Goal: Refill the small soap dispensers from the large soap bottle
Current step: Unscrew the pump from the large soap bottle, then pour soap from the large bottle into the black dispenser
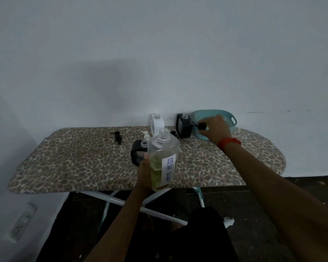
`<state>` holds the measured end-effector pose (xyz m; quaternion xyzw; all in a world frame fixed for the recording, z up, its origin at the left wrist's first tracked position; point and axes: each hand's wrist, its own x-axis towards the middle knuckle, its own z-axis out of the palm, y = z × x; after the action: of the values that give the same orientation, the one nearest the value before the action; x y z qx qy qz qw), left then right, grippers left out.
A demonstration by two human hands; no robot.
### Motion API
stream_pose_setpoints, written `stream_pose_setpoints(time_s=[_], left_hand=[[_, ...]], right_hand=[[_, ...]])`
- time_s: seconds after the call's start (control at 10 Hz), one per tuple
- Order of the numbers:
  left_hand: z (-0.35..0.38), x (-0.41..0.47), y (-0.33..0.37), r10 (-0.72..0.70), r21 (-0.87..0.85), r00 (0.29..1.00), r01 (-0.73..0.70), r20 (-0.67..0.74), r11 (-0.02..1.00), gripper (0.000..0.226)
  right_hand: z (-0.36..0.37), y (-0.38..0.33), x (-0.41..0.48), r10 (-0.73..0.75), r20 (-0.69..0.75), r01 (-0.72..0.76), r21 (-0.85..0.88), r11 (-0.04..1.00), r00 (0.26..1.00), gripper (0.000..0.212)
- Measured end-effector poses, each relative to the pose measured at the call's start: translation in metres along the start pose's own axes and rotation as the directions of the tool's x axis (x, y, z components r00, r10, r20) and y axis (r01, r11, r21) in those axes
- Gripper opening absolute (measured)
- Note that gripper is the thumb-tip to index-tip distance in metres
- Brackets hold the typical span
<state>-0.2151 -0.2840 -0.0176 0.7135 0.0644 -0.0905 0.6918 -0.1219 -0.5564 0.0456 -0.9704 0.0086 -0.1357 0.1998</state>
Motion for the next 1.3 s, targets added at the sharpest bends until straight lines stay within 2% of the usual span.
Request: stream_pose_setpoints(time_s=[0.1, 0.2, 0.3, 0.4, 0.5, 0.6, 0.7, 0.8, 0.9, 1.0, 1.1, 1.2, 1.3], left_hand=[[0.004, 0.007, -0.008, 0.041, -0.209, 0.999, -0.037, 0.017, 0.977, 0.040], [0.005, 0.014, -0.011, 0.054, -0.355, 0.995, -0.022, 0.081, 0.935, 0.061], [0.009, 0.013, -0.004, -0.011, -0.300, 0.997, 0.033, 0.073, 0.953, 0.084], [0.013, 0.011, -0.004, -0.080, -0.308, 0.995, 0.096, 0.063, 0.946, 0.096], [0.014, 0.009, -0.006, -0.083, -0.156, 0.996, 0.087, 0.031, 0.984, 0.045], [0.010, 0.014, -0.008, -0.017, -0.280, 0.981, 0.072, 0.193, 0.957, 0.075], [0.015, 0.017, -0.002, 0.102, -0.541, 0.920, 0.131, 0.379, 0.831, 0.102], [0.016, 0.017, 0.004, 0.212, -0.602, 0.888, 0.087, 0.408, 0.794, 0.093], [0.017, 0.013, 0.014, 0.239, -0.626, 0.869, 0.100, 0.433, 0.773, 0.081], [0.017, 0.013, 0.023, 0.273, -0.645, 0.862, 0.078, 0.427, 0.760, 0.078], [0.018, 0.010, 0.029, 0.226, -0.572, 0.888, 0.051, 0.401, 0.819, 0.083], [0.020, 0.011, 0.030, 0.284, -0.487, 0.920, -0.125, 0.269, 0.864, 0.073], [0.016, 0.012, 0.013, 0.475, -0.055, 0.868, -0.487, -0.147, 0.872, 0.065]], right_hand=[[0.027, 0.037, -0.009, 0.036, 0.076, -0.029, -0.096, 0.995, 0.996, 0.025], [0.047, 0.059, -0.018, 0.096, 0.114, -0.081, -0.129, 0.988, 0.989, 0.033], [0.064, 0.064, -0.020, 0.086, 0.158, -0.054, -0.195, 0.979, 0.984, 0.037], [0.075, 0.068, -0.024, 0.088, 0.192, -0.036, -0.259, 0.965, 0.977, 0.039], [0.075, 0.057, -0.029, 0.086, 0.181, -0.041, -0.237, 0.971, 0.980, 0.045], [0.053, 0.017, -0.029, 0.025, 0.054, -0.040, 0.289, 0.956, 0.998, 0.048], [0.014, -0.034, -0.034, -0.243, 0.212, 0.030, 0.692, 0.722, 0.947, 0.053], [-0.011, -0.068, -0.049, -0.531, 0.316, 0.013, 0.851, 0.526, 0.786, 0.060], [-0.016, -0.089, -0.062, -0.603, 0.319, -0.084, 0.919, 0.385, 0.731, 0.059], [-0.010, -0.103, -0.071, -0.559, 0.249, -0.092, 0.952, 0.293, 0.791, 0.057], [0.002, -0.109, -0.079, -0.460, 0.112, -0.034, 0.984, 0.175, 0.881, 0.043], [0.009, -0.108, -0.083, -0.321, 0.050, -0.021, 0.996, 0.092, 0.946, 0.048], [0.013, -0.103, -0.083, -0.265, 0.032, 0.001, 0.992, 0.124, 0.964, 0.056]])
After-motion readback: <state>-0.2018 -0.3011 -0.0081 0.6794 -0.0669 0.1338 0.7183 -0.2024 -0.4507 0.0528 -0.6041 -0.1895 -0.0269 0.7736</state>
